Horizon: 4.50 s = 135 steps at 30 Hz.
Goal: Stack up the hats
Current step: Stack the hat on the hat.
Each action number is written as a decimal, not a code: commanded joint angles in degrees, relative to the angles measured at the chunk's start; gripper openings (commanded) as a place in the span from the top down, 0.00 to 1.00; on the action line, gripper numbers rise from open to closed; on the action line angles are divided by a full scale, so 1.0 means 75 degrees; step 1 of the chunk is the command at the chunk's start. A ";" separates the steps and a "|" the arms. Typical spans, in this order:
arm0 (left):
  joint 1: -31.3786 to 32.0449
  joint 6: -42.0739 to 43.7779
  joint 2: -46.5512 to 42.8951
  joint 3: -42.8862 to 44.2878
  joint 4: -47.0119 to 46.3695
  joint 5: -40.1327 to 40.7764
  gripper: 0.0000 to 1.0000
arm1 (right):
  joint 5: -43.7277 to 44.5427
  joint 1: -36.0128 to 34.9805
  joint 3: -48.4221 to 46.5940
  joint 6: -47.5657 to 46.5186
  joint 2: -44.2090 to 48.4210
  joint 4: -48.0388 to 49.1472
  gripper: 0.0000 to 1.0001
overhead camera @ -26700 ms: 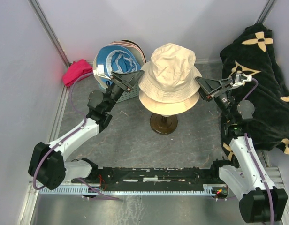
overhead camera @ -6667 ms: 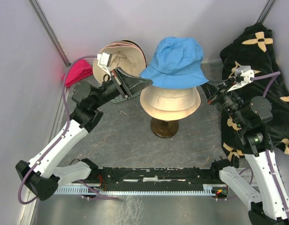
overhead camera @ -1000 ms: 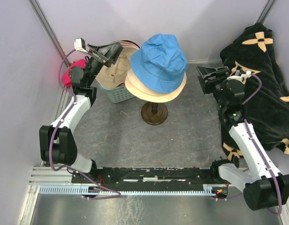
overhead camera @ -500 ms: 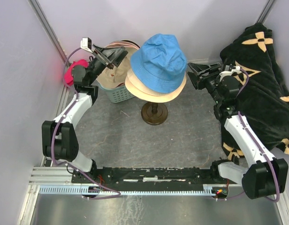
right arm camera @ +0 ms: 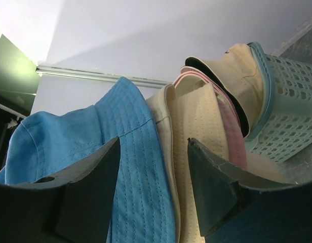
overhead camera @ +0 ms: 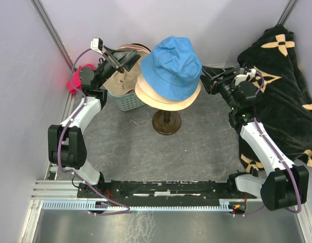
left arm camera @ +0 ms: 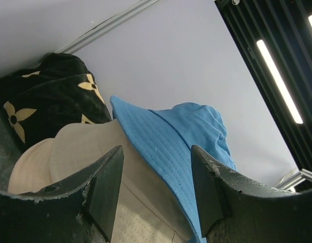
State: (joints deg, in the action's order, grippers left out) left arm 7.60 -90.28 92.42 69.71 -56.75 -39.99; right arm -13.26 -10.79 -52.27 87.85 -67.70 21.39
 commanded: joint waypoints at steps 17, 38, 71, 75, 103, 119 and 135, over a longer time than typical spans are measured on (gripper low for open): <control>0.0303 -0.0382 0.0325 0.0708 -0.0572 -0.0748 0.39 | -0.0232 -0.0035 -0.0332 0.0096 -0.0169 0.0663 0.38; 0.0295 -0.0720 -0.0262 0.0572 -0.0866 -0.1114 0.50 | -0.0249 -0.0060 -0.0418 -0.0109 0.0052 0.0309 0.38; 0.0366 -0.1640 0.0316 -0.0021 -0.2002 -0.0639 0.97 | -0.0196 -0.0155 -0.0773 -0.0329 -0.0040 0.0040 0.40; 0.0366 -0.1647 0.0322 -0.0140 -0.1923 -0.0520 0.97 | -0.0181 -0.0156 -0.0789 -0.0286 -0.0075 0.0081 0.42; 0.0360 -0.0623 -0.0869 -0.2075 -0.0480 -0.0130 0.97 | -0.0077 -0.0074 -0.0560 0.0467 -0.0672 0.0991 0.98; 0.0406 -0.0169 -0.1272 -0.3156 -0.0005 -0.0024 0.97 | -0.0272 0.0100 -0.0737 0.0305 -0.1133 0.0318 0.98; 0.0498 0.0190 -0.1418 -0.3930 0.0307 -0.0047 0.97 | -0.0540 0.0204 -0.0559 -0.0108 -0.1497 -0.0381 0.98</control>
State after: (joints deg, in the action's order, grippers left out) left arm 11.27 -95.55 80.79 44.91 -63.18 -35.59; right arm -18.28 -10.85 -58.02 90.61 -77.54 24.69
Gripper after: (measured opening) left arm 0.046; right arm 0.024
